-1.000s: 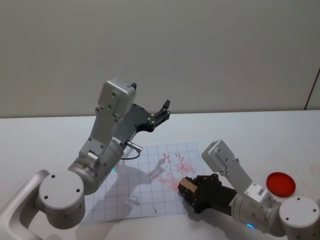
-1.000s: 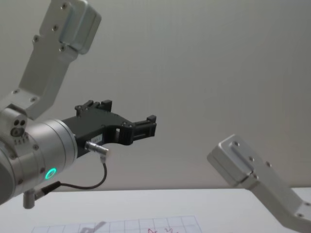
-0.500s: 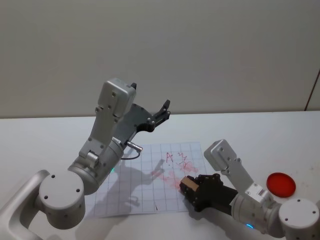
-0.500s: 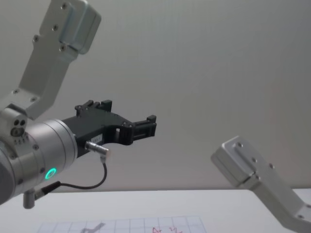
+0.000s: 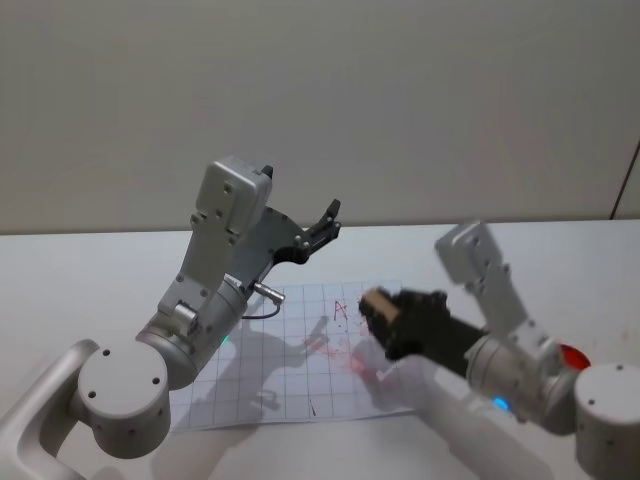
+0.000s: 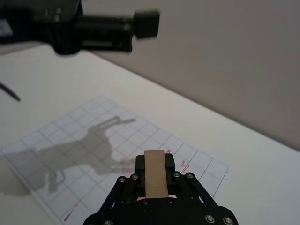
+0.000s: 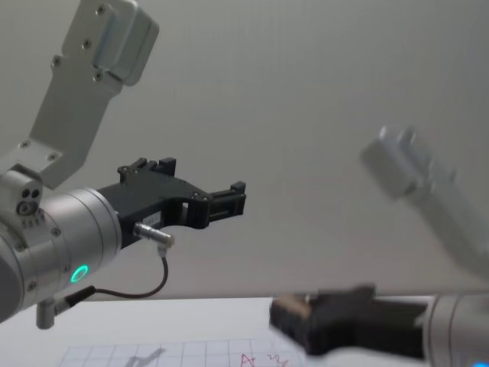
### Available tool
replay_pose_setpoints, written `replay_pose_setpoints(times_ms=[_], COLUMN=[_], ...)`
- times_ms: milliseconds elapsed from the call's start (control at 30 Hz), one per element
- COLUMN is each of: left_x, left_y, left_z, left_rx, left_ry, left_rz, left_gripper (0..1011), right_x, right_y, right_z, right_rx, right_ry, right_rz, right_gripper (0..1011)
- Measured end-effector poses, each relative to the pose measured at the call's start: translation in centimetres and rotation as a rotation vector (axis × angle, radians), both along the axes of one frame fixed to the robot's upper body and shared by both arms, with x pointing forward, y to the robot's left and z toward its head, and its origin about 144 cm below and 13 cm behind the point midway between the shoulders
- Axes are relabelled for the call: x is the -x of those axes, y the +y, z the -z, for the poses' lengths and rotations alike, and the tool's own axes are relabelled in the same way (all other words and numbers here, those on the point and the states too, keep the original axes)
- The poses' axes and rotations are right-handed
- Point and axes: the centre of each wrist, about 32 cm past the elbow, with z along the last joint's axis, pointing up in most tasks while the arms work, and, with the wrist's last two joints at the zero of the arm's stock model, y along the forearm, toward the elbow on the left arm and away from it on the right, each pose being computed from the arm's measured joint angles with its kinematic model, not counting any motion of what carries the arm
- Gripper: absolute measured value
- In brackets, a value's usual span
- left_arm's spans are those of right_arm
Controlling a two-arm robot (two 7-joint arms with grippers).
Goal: Use the one hand to pick up the stamp and affix it onto the A4 paper.
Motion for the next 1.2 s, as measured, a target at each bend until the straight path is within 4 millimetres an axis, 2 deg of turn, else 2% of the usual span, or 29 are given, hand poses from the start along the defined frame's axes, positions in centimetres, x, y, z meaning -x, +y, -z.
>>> replay_pose_setpoints(times_ms=[267, 567, 967, 1200], left_x=[0.0, 0.0, 0.0, 0.0], left_y=[0.0, 0.0, 0.0, 0.0], left_z=[0.0, 0.0, 0.0, 0.0], left_rx=[0.0, 0.0, 0.0, 0.0], left_ry=[0.0, 0.0, 0.0, 0.0], left_rz=[0.0, 0.0, 0.0, 0.0], left_gripper=[1001, 1001, 1001, 1001], right_x=[-0.3, 0.4, 2.8, 3.9], right_y=[-1.4, -4.8, -9.4, -10.9], right_z=[-3.0, -5.0, -5.2, -4.8], right_rx=[-0.073, -0.075, 0.004, 0.043], right_ry=[-0.068, -0.107, -0.069, -0.031], right_rz=[0.074, 0.201, 0.364, 0.408], right_gripper=[219, 219, 219, 219])
